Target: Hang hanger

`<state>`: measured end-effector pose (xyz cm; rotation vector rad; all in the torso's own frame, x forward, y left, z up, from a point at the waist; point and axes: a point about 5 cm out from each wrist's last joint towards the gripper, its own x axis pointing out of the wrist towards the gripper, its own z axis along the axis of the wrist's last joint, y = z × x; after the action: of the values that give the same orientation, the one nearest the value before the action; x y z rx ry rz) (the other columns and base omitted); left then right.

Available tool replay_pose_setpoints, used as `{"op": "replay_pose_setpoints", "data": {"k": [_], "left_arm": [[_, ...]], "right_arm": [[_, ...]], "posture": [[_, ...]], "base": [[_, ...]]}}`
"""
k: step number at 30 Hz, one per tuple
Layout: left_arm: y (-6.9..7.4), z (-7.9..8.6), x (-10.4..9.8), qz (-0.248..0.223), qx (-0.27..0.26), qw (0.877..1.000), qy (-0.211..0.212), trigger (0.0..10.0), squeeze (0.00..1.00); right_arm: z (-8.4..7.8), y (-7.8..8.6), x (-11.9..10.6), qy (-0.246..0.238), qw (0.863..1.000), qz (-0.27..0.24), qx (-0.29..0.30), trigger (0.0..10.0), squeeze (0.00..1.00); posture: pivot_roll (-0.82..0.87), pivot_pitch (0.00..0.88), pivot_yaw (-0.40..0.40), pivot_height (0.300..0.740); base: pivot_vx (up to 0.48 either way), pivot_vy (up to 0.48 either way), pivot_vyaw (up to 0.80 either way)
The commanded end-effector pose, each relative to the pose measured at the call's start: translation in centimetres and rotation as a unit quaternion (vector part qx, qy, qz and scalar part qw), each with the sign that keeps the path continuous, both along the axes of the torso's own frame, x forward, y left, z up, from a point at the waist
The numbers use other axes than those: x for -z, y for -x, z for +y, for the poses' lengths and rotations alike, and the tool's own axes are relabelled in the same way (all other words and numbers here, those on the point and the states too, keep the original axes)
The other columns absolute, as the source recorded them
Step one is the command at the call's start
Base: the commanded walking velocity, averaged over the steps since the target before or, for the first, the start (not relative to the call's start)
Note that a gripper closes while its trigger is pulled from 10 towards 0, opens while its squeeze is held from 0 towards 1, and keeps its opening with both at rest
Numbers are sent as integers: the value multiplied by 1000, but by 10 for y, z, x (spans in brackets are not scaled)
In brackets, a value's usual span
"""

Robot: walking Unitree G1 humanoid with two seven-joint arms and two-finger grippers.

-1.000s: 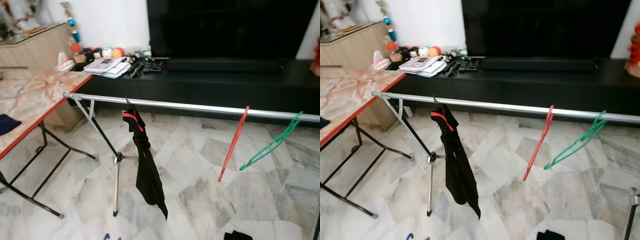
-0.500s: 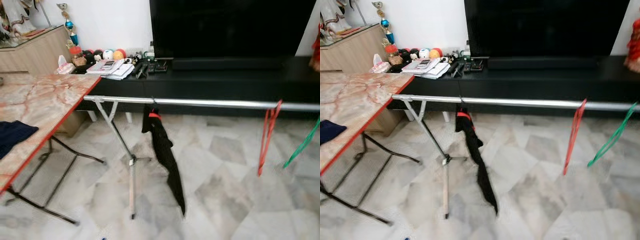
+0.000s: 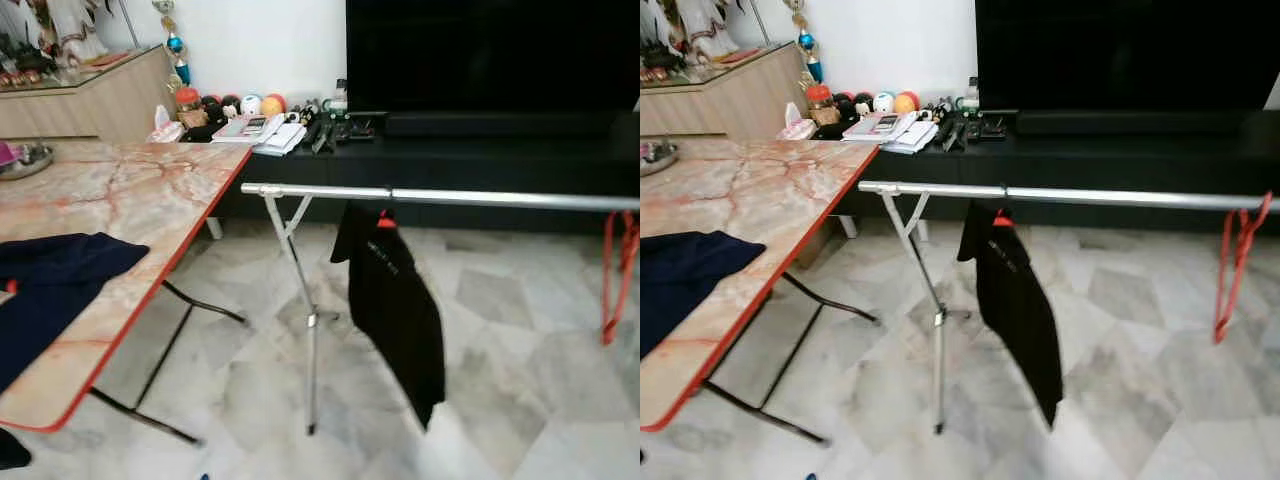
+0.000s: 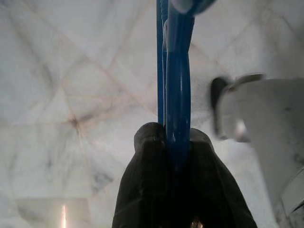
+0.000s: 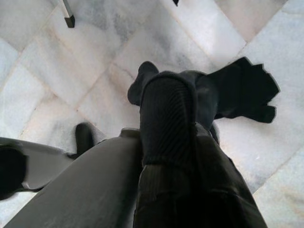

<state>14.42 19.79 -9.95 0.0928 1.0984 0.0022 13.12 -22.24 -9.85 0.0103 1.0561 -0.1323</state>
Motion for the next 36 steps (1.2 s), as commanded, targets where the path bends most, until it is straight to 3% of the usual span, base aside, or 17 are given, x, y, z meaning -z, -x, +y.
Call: {"op": "replay_pose_setpoints", "data": {"k": [1,36], "left_arm": [[3,6,0,6,5,1000,-11,10000,0],[1,1,0,-2,3,1000,3,10000,0]], "right_arm": [[4,-7,-2,-2,1000,-12,-3,10000,0],[3,-5,-1,7,1000,-10,-1,10000,0]], "posture": [[-22,27,71,740],[-18,30,69,740]], "base": [[0,0,0],[0,0,0]]}}
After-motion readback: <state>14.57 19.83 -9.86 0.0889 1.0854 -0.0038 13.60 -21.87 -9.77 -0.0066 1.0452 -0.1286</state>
